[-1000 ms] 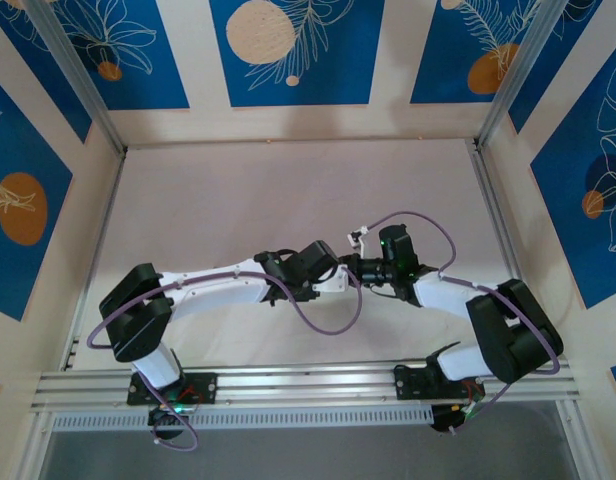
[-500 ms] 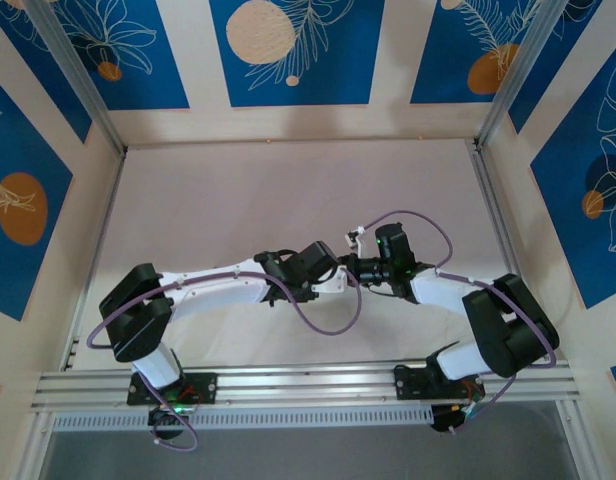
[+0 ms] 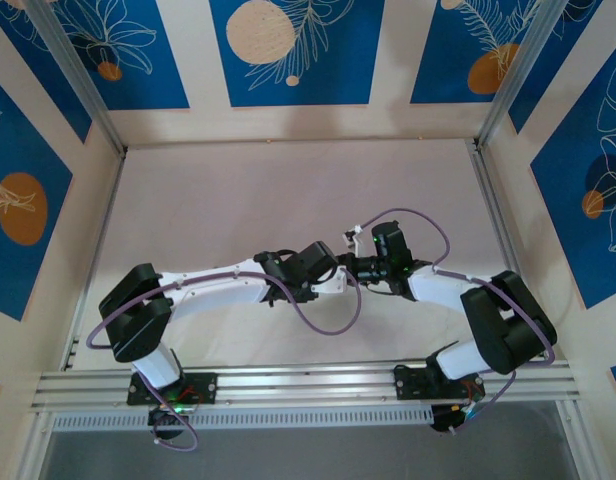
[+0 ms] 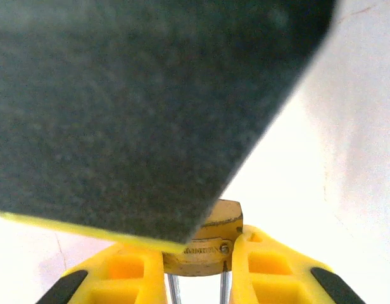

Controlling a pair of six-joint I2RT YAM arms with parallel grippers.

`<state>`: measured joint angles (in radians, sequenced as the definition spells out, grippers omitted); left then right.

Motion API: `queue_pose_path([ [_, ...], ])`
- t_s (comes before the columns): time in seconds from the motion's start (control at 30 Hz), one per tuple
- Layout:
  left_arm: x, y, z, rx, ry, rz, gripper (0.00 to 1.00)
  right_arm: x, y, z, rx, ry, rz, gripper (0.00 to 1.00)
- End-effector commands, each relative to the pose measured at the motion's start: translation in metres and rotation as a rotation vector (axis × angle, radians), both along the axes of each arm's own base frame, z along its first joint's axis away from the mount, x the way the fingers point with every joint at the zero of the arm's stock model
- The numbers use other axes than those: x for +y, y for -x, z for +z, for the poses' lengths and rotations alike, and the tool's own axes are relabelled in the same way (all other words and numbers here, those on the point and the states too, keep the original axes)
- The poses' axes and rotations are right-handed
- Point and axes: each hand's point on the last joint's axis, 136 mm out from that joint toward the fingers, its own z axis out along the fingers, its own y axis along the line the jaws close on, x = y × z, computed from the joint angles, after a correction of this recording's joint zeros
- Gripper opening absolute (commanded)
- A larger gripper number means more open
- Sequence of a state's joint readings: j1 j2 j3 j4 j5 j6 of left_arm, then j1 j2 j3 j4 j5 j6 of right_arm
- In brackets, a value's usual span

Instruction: Unlock with the key

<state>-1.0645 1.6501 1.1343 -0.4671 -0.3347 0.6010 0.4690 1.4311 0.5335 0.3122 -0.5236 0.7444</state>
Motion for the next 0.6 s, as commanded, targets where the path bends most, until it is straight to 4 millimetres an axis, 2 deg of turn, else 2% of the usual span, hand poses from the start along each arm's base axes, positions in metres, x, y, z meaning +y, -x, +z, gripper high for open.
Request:
queue_pose_path([
  [0.0, -0.017, 0.0, 0.024, -0.025, 0.104, -0.007, 0.0, 0.009, -0.001, 0.006, -0.034, 0.01, 0.031, 0.29],
  [0.43, -0.022, 0.002, 0.029, -0.013, 0.15, 0.003, 0.0, 0.02, 0.0, 0.015, -0.034, -0.05, 0.07, 0.27],
  [0.57, -0.023, 0.002, 0.028, -0.012, 0.161, 0.01, 0.0, 0.021, 0.004, 0.017, -0.025, -0.076, 0.084, 0.23],
])
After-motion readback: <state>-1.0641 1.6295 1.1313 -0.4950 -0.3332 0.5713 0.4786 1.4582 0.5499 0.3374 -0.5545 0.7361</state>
